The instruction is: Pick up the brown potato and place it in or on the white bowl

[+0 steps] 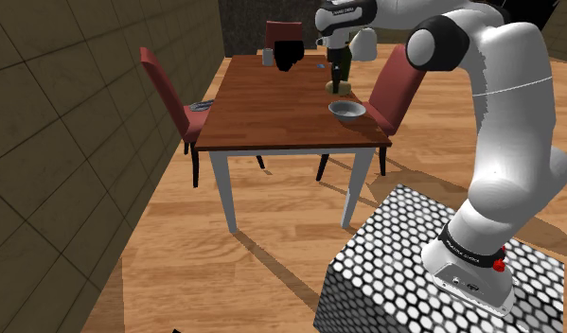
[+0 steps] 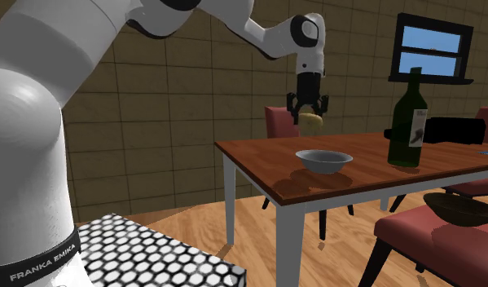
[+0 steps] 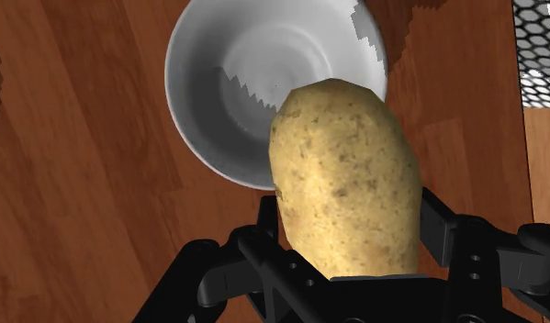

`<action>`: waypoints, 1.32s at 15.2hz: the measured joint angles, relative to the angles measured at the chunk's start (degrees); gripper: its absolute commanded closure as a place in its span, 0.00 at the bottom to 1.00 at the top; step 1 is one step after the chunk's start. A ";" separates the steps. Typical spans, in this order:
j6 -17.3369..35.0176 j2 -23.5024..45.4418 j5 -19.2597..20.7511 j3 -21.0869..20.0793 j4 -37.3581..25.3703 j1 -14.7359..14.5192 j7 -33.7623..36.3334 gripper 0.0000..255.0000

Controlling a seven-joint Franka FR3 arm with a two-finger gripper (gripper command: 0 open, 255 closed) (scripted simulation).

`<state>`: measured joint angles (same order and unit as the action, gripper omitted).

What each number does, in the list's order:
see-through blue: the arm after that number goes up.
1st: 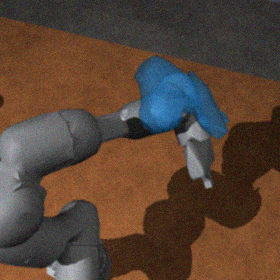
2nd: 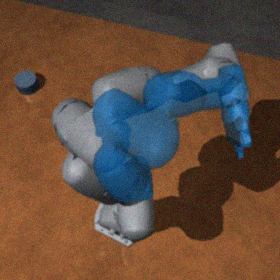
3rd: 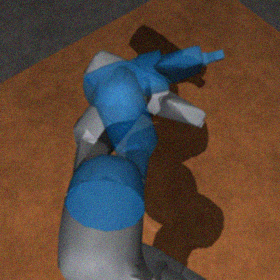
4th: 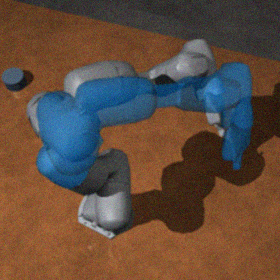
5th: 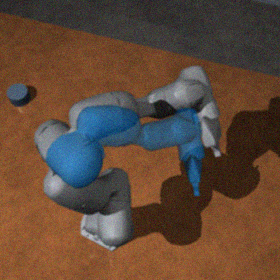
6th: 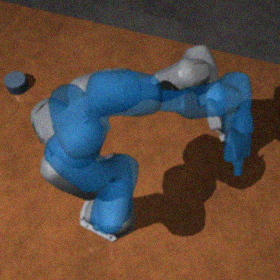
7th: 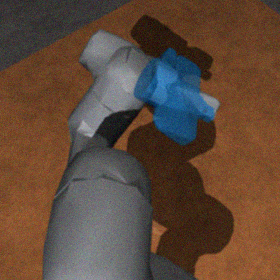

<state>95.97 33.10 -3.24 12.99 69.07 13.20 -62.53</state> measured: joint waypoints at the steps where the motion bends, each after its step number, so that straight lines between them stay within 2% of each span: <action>1: 0.53 -0.64 0.06 0.31 1.16 0.74 -1.10 1.00; 5: 1.60 -0.70 -0.10 1.33 2.09 3.90 -5.18 1.00; 16: 9.19 0.48 -0.39 1.16 8.56 3.88 -5.49 1.00; 20: 9.93 0.71 -0.43 1.11 9.08 3.83 -5.42 1.00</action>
<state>105.90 33.82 -3.68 14.09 78.15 17.03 -67.95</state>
